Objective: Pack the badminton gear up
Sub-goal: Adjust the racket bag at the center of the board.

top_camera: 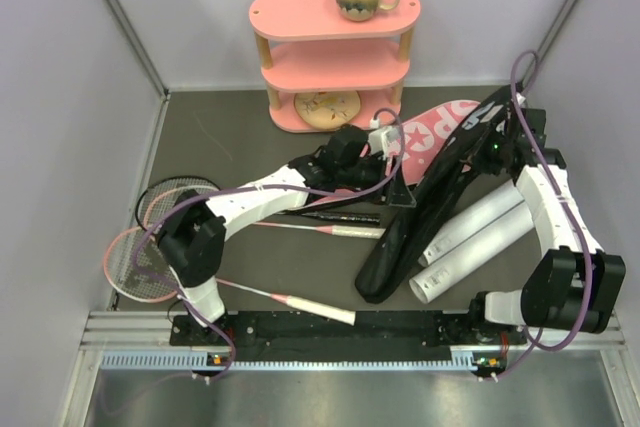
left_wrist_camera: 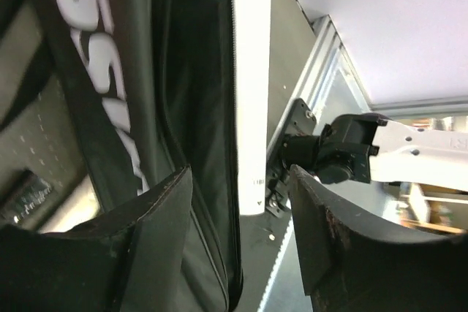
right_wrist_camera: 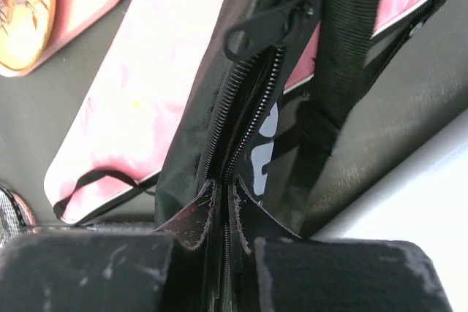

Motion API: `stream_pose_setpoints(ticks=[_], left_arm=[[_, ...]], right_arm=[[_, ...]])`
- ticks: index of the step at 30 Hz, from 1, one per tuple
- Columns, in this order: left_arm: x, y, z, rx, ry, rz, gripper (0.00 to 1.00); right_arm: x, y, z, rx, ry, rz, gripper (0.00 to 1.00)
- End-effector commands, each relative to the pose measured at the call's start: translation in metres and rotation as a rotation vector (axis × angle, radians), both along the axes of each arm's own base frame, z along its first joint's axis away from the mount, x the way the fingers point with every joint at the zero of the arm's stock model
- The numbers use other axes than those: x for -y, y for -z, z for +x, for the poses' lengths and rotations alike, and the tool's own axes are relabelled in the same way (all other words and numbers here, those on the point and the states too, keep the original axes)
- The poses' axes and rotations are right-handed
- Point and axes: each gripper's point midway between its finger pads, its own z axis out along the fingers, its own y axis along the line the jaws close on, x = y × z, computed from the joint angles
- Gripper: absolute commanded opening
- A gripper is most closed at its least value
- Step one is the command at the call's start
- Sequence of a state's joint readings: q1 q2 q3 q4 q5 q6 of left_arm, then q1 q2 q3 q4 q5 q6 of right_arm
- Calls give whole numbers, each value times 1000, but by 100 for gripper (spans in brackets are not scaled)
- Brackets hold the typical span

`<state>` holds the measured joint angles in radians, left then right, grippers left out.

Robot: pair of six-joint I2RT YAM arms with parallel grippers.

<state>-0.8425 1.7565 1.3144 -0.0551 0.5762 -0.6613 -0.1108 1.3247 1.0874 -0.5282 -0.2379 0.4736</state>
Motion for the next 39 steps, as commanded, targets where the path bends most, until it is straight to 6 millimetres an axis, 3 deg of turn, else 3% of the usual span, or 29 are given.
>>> stream_pose_setpoints(ticks=[1,3,4,5,6,7,14,17,19,22,23,24,25,27,28,29,32,35,38,39], left_arm=[[29,-36,-11,268,71,29,60],[44,-43,-4,368,32,50,64],[54,-26,-11,401,69,98,65],[59,-23,-11,413,72,123,66],[65,-33,-5,437,50,127,66],[70,-21,-3,432,60,151,66],[80,4,5,420,79,230,63],[81,17,7,405,81,260,59],[81,26,9,396,78,285,50],[86,25,7,388,104,279,35],[87,23,5,379,112,273,13],[87,18,5,376,107,261,3],[87,15,4,371,103,250,0],[93,-9,2,360,100,156,0],[93,-8,-5,325,127,126,0],[91,-18,-2,302,104,95,0],[88,-24,3,294,82,67,0],[87,-24,5,279,77,59,0],[86,-24,8,259,70,50,0],[86,-25,7,253,76,45,0]], right_arm=[[-6,-2,-11,-25,-11,6,0],[-9,-11,-9,-8,-8,32,0],[-13,-16,-8,-1,-18,55,0],[-15,-22,-6,9,-14,71,0],[-16,-26,-5,13,-14,78,0],[-18,-28,-6,14,-18,85,0],[-26,-47,-4,37,-31,138,0],[-27,-53,-2,44,-30,153,0],[-31,-54,-2,41,-40,170,0],[-30,-57,-1,47,-46,157,0],[-28,-56,-1,48,-46,146,0],[-28,-52,-2,43,-68,118,0],[-28,-45,-5,27,-76,104,0],[-28,-34,-8,-2,-77,71,11],[-30,-24,-12,-27,-78,71,18],[-31,-17,-14,-48,-78,69,31],[-37,-2,-23,-108,-80,74,42],[-40,4,-30,-140,-67,59,40],[-42,6,-36,-147,-61,60,23],[-41,7,-36,-144,-56,59,23]])
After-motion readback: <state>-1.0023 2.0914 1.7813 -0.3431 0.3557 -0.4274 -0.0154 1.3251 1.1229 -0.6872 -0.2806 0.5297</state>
